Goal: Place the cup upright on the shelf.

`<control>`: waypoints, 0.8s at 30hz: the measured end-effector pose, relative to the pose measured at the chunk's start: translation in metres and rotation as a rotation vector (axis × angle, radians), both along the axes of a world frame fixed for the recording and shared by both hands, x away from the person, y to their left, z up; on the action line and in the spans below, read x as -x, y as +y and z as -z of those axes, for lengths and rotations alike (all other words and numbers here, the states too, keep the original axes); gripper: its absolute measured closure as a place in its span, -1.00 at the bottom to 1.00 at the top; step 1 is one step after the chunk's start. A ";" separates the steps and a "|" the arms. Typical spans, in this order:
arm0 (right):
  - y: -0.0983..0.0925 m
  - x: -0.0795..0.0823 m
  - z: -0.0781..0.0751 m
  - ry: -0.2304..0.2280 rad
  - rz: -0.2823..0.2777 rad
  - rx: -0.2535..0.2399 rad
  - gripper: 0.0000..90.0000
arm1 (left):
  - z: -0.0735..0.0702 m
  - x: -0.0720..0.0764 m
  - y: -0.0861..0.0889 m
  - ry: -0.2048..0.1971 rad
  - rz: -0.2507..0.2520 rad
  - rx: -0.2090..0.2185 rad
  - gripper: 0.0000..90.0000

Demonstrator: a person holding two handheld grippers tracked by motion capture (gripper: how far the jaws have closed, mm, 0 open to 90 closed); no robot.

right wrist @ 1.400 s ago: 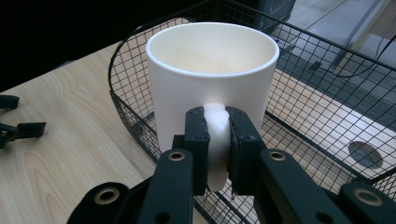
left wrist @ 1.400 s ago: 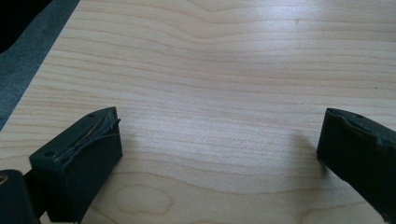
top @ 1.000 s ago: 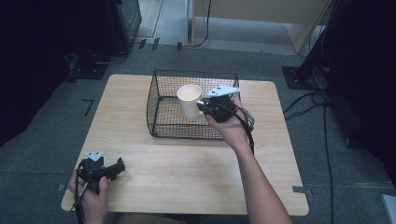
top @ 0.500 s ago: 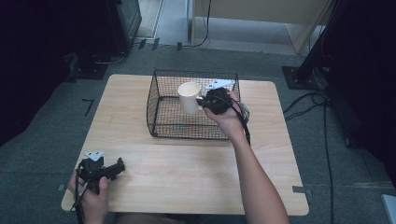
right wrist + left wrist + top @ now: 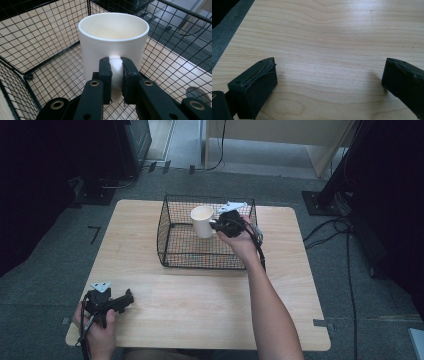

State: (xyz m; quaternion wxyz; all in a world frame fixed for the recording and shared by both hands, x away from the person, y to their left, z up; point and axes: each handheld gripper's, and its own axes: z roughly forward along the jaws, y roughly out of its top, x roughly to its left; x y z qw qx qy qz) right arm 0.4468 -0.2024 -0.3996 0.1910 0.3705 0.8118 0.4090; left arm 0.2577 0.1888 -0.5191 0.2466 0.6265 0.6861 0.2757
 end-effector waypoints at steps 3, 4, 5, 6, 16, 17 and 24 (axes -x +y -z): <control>-0.001 -0.005 0.006 0.017 -0.010 -0.001 0.80 | 0.000 0.000 0.000 0.000 0.000 0.000 -1.00; 0.000 -0.006 0.009 0.022 -0.016 0.014 0.80 | 0.000 0.000 0.000 -0.001 0.000 0.000 -1.00; 0.000 -0.006 0.009 0.022 -0.016 0.014 0.80 | 0.000 0.000 0.000 -0.001 0.000 0.000 -1.00; 0.001 -0.007 0.011 0.022 -0.017 0.021 0.80 | 0.000 0.000 0.000 -0.001 0.000 0.000 -1.00; 0.003 -0.013 0.023 0.043 -0.043 0.058 0.80 | 0.000 0.000 0.000 -0.001 0.000 0.000 -1.00; 0.003 -0.013 0.024 0.048 -0.047 0.058 0.80 | 0.000 0.000 0.000 -0.001 0.000 0.000 -1.00; 0.005 -0.014 0.025 0.084 -0.066 0.096 0.79 | 0.000 0.000 0.000 0.000 0.003 0.000 -1.00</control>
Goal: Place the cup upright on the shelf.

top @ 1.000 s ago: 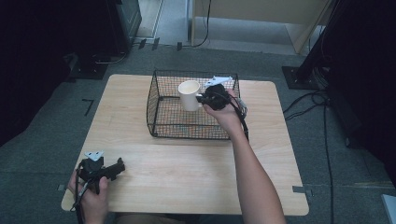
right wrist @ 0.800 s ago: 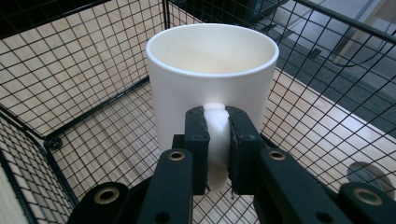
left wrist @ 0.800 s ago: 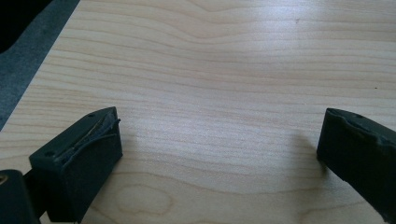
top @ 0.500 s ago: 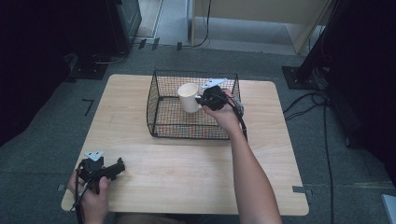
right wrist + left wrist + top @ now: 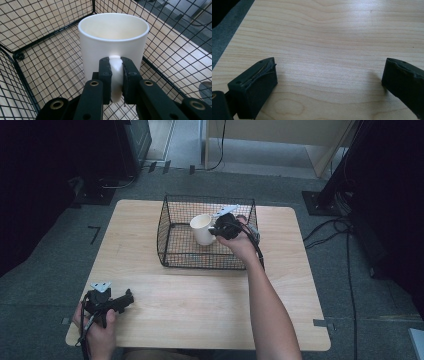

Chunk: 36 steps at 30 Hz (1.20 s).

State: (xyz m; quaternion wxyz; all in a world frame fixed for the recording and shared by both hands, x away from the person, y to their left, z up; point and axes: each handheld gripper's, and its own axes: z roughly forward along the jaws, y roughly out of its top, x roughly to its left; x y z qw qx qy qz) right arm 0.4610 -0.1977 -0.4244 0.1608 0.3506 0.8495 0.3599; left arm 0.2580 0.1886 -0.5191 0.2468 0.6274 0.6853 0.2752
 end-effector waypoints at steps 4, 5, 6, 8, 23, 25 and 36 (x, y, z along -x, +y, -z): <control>-0.001 0.000 0.000 0.008 0.015 0.002 0.77 | 0.000 0.000 0.000 0.000 0.001 0.000 -1.00; -0.001 0.000 0.000 0.008 0.015 0.002 0.77 | 0.000 0.000 0.000 0.000 0.001 0.000 -1.00; -0.001 -0.001 0.000 0.012 0.021 0.000 0.77 | 0.000 0.000 0.000 0.000 0.001 0.000 -1.00; -0.001 0.000 0.000 0.009 0.021 0.007 0.69 | 0.000 0.000 0.000 0.000 0.001 0.000 -1.00; -0.004 0.001 0.000 -0.003 0.044 0.008 0.12 | 0.000 0.000 0.000 0.000 0.002 0.000 -1.00; -0.003 0.001 0.000 -0.004 0.048 0.010 0.10 | 0.000 0.000 0.000 0.000 0.002 0.000 -1.00; -0.004 0.000 0.000 -0.009 0.074 0.001 -0.04 | 0.000 0.000 0.000 0.000 0.002 0.000 -1.00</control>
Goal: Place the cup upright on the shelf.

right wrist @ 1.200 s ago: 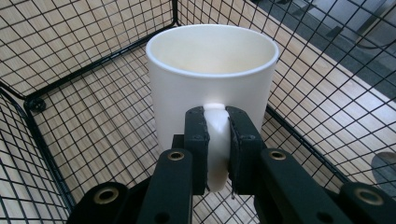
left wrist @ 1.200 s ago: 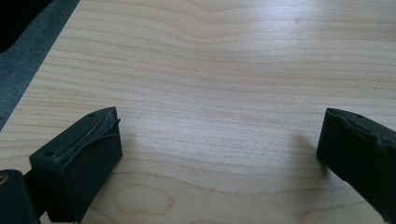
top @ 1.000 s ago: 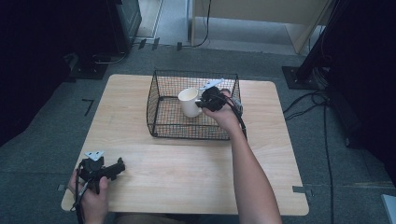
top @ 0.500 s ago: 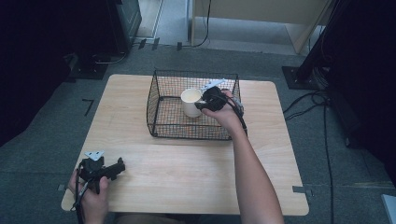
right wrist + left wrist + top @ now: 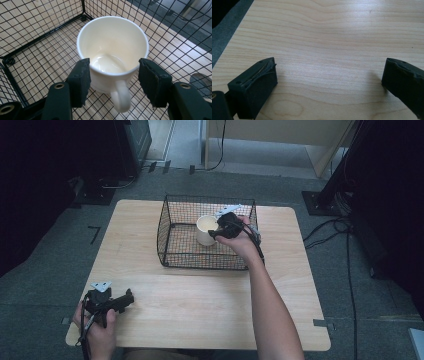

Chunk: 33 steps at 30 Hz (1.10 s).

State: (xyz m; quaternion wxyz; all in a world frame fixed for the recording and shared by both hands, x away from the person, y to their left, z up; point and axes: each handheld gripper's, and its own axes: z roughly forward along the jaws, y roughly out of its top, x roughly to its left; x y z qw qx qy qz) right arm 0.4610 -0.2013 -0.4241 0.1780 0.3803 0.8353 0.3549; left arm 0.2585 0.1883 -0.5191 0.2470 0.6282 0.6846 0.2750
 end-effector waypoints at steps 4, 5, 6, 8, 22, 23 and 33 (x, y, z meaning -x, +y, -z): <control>0.000 0.000 -0.001 -0.008 0.006 -0.011 -0.04 | 0.000 0.000 0.000 0.000 0.000 0.000 -1.00; 0.000 0.001 -0.002 -0.019 0.009 -0.023 -0.04 | 0.000 0.000 0.000 0.000 0.000 0.000 -1.00; 0.000 0.001 -0.002 -0.019 0.009 -0.023 -0.04 | 0.000 0.000 0.000 0.000 0.000 0.000 -1.00; 0.001 0.003 -0.006 -0.027 0.013 -0.039 -0.07 | 0.000 0.000 0.000 0.000 0.000 0.000 -1.00; 0.005 0.028 -0.040 -0.002 0.039 -0.120 -0.75 | 0.000 0.000 0.000 -0.001 -0.001 0.001 -1.00; 0.005 0.032 -0.041 0.003 0.033 -0.119 -0.80 | 0.000 0.000 0.000 -0.001 -0.001 0.001 -1.00; -0.011 0.072 -0.043 0.066 0.040 -0.138 -1.00 | 0.000 0.000 0.000 0.000 0.001 -0.001 -1.00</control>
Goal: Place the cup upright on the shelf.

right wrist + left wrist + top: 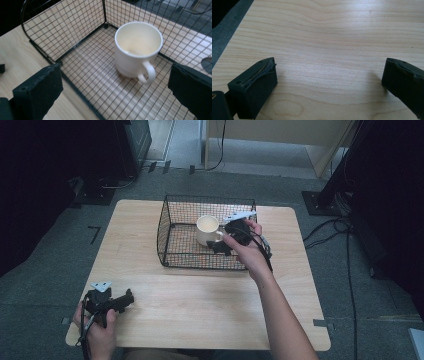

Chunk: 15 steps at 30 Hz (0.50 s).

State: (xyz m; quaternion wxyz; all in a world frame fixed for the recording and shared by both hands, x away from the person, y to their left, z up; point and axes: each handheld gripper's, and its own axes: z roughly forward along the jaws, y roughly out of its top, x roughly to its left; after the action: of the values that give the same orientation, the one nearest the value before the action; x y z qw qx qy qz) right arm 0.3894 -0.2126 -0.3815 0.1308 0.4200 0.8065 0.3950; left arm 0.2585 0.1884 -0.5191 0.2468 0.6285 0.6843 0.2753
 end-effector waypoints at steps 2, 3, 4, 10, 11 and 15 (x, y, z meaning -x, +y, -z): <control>-0.004 0.009 0.002 -0.001 -0.008 0.009 -1.00 | 0.000 0.000 0.000 0.000 0.000 0.000 -1.00; -0.006 0.013 0.002 -0.004 -0.013 0.010 -1.00 | 0.000 0.000 0.000 0.000 0.000 0.000 -1.00; -0.008 0.017 0.003 -0.006 -0.009 0.010 -1.00 | 0.000 0.000 0.000 -0.001 -0.001 0.000 -1.00; -0.024 0.042 0.009 -0.040 0.034 0.036 -1.00 | 0.000 0.000 0.000 0.000 0.000 0.000 -1.00; -0.024 0.042 0.009 -0.040 0.034 0.036 -1.00 | 0.000 0.000 0.000 -0.002 -0.002 0.002 -1.00; -0.038 0.060 0.014 -0.058 0.055 0.034 -1.00 | 0.000 0.000 0.000 -0.002 -0.002 0.002 -1.00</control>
State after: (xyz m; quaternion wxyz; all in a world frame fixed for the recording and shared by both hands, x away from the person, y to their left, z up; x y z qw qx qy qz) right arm 0.3290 -0.2503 -0.3954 0.1720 0.4280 0.7972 0.3896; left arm 0.2585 0.1882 -0.5192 0.2478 0.6274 0.6848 0.2756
